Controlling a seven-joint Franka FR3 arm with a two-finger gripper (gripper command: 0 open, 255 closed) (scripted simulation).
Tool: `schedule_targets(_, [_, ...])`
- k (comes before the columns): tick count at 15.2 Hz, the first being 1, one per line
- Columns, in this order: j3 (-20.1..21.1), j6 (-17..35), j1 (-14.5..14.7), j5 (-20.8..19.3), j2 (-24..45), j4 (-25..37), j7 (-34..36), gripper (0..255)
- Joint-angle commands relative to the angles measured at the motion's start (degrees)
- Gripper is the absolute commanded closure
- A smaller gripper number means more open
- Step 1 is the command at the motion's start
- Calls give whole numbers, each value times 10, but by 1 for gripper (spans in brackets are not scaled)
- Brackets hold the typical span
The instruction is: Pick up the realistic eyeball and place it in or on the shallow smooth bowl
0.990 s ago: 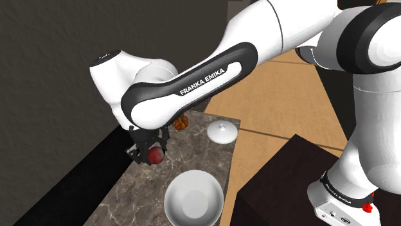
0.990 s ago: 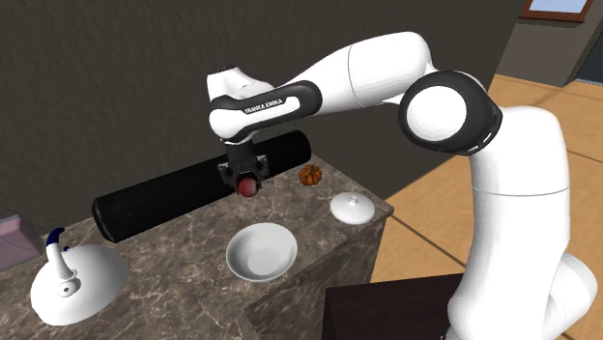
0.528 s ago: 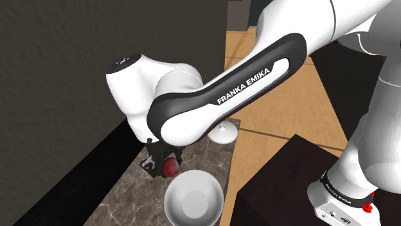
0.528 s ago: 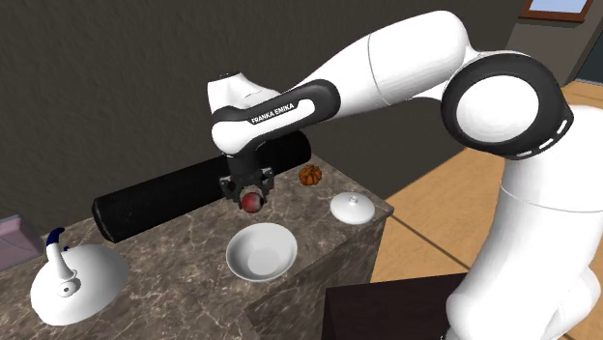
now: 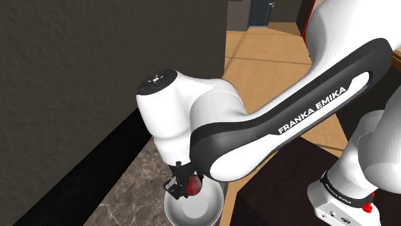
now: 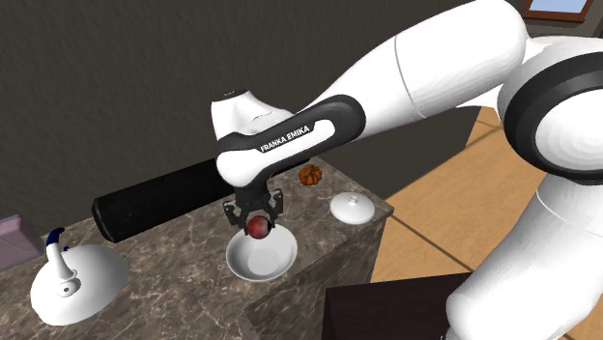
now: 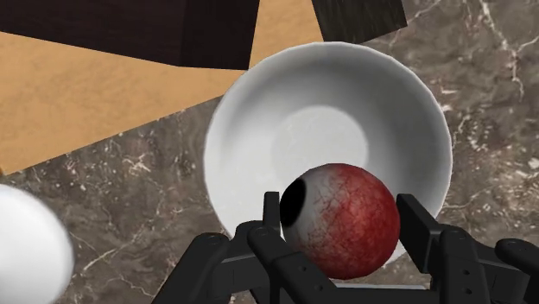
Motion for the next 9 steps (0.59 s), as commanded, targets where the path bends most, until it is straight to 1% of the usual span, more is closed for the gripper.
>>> schedule_targets(1, [1,16,1,-4,6,-11,5,255])
schedule_targets(9, [-2,74,6,-37,48,-38,29,255])
